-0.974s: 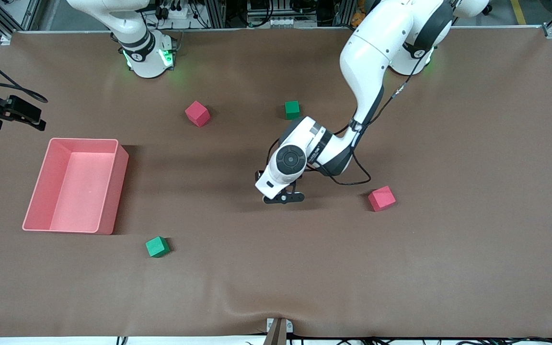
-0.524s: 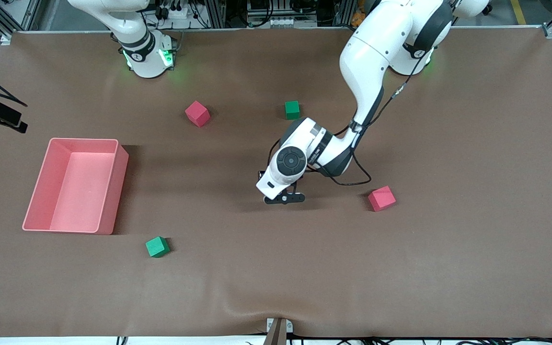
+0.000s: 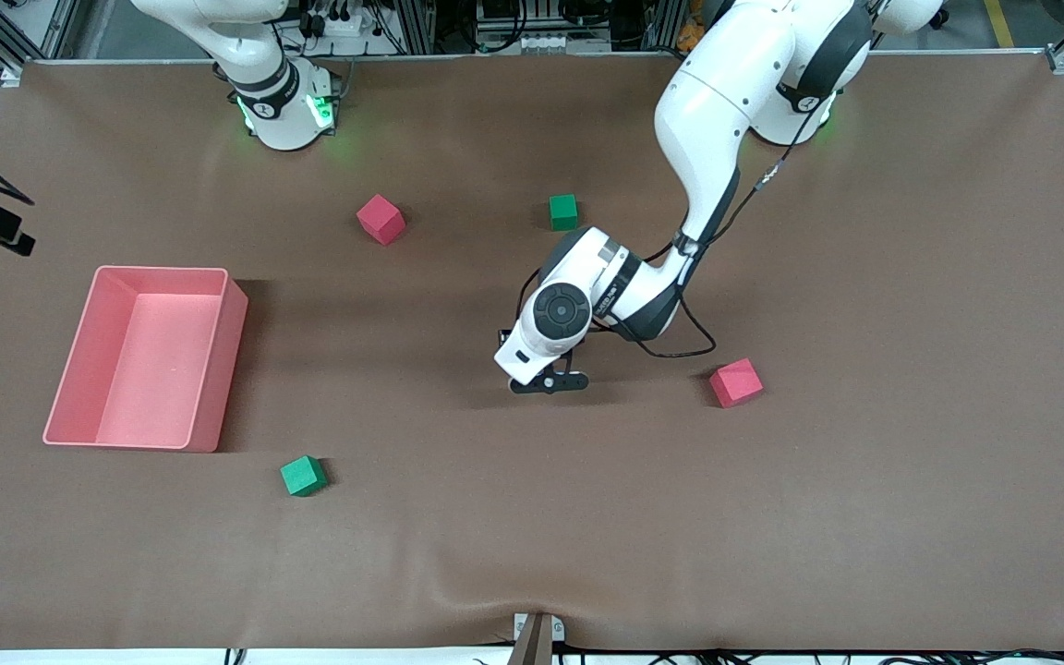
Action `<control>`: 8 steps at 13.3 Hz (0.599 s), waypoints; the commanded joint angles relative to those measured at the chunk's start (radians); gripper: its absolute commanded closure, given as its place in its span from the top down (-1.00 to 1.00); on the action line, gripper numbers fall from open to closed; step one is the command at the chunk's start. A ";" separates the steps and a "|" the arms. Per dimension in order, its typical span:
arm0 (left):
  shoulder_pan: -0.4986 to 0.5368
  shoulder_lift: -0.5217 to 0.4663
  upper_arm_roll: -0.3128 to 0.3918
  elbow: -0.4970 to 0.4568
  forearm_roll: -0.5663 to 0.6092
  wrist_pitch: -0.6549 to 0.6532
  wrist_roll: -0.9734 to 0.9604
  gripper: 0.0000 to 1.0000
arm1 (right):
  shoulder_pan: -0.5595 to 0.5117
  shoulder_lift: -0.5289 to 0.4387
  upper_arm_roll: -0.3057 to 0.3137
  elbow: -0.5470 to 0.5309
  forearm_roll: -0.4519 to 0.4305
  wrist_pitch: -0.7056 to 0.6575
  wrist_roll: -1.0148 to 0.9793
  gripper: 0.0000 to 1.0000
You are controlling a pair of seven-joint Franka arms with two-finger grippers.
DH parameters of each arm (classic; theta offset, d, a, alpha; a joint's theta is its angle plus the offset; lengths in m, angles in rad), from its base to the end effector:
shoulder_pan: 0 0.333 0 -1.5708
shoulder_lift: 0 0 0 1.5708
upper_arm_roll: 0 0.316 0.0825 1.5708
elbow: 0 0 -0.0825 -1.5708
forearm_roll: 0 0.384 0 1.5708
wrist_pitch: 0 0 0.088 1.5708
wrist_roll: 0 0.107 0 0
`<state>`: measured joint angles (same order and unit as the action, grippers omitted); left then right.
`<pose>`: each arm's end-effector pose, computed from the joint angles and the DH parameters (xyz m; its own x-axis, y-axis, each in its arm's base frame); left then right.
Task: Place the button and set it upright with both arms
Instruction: 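Lower the left gripper around the yellow button's base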
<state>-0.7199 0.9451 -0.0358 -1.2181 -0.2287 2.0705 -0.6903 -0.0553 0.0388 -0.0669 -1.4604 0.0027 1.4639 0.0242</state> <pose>0.5410 -0.5163 0.1923 0.9741 0.0548 -0.2192 0.0781 -0.9920 0.0995 0.5519 -0.0666 0.6453 0.9887 -0.1456 -0.0352 -0.1456 -0.9893 0.0007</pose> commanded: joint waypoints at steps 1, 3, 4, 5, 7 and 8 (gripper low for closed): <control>-0.010 0.003 0.010 0.005 -0.001 -0.010 0.012 0.59 | -0.014 -0.002 0.010 0.014 0.011 -0.005 -0.001 1.00; -0.012 0.011 0.010 0.005 -0.001 -0.010 0.009 0.53 | -0.012 -0.002 0.013 0.014 0.011 0.000 -0.003 1.00; -0.012 0.012 0.010 0.005 -0.001 -0.010 0.008 0.50 | -0.014 0.000 0.013 0.014 0.013 0.001 -0.003 1.00; -0.012 0.015 0.010 0.005 -0.001 -0.010 0.008 0.49 | -0.014 0.000 0.013 0.014 0.013 0.001 -0.003 1.00; -0.012 0.015 0.010 0.005 -0.001 -0.010 0.008 0.35 | -0.015 0.000 0.012 0.014 0.011 -0.008 -0.003 1.00; -0.013 0.014 0.010 0.005 0.000 -0.010 0.008 0.09 | -0.020 0.000 0.010 0.014 0.013 -0.011 -0.003 1.00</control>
<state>-0.7228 0.9518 -0.0358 -1.2275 -0.2287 2.0691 -0.6902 -0.0574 0.0388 -0.0628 -1.4588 0.0028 1.4670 0.0242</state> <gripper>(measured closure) 0.300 0.000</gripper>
